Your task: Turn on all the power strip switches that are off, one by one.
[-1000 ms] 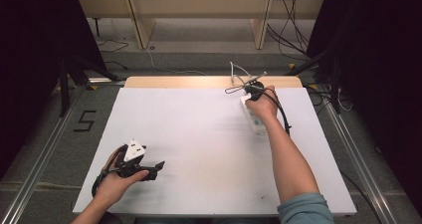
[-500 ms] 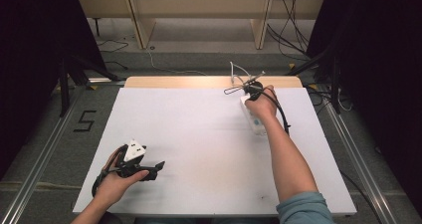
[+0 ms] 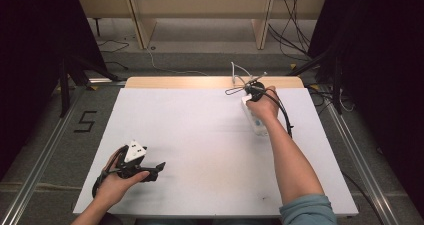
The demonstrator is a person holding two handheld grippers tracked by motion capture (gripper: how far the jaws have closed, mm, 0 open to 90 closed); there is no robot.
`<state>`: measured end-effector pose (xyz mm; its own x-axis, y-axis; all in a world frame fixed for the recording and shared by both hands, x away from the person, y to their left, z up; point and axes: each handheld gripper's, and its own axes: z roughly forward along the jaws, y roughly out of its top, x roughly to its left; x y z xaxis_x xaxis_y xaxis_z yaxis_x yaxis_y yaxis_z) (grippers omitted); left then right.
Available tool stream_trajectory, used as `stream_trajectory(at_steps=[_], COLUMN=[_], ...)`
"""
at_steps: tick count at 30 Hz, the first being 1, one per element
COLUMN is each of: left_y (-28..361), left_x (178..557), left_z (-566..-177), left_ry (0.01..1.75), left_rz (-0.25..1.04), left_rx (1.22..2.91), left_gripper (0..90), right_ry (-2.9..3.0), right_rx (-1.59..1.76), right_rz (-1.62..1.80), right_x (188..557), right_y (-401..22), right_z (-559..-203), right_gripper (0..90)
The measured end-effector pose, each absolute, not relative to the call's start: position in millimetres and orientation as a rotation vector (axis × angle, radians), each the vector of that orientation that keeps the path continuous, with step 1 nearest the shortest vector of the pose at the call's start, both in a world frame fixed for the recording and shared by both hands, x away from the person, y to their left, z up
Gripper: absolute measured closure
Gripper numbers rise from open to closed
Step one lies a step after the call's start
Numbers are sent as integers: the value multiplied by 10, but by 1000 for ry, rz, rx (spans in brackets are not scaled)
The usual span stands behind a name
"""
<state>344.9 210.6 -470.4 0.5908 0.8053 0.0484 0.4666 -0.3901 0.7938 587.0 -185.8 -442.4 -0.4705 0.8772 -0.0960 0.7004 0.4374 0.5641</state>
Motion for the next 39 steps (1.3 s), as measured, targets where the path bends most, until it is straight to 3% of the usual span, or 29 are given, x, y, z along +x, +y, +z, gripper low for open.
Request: stream_trajectory(at_steps=[39], left_y=[2101], left_x=[3447], left_z=[-4700], left_ry=[1006], left_rz=[562], left_rx=[2052], left_gripper=[142], right_ry=[2333], right_rx=[1315], right_rz=[640], right_x=[5721], right_y=[-1916], right_z=[-4247], right_gripper=[900])
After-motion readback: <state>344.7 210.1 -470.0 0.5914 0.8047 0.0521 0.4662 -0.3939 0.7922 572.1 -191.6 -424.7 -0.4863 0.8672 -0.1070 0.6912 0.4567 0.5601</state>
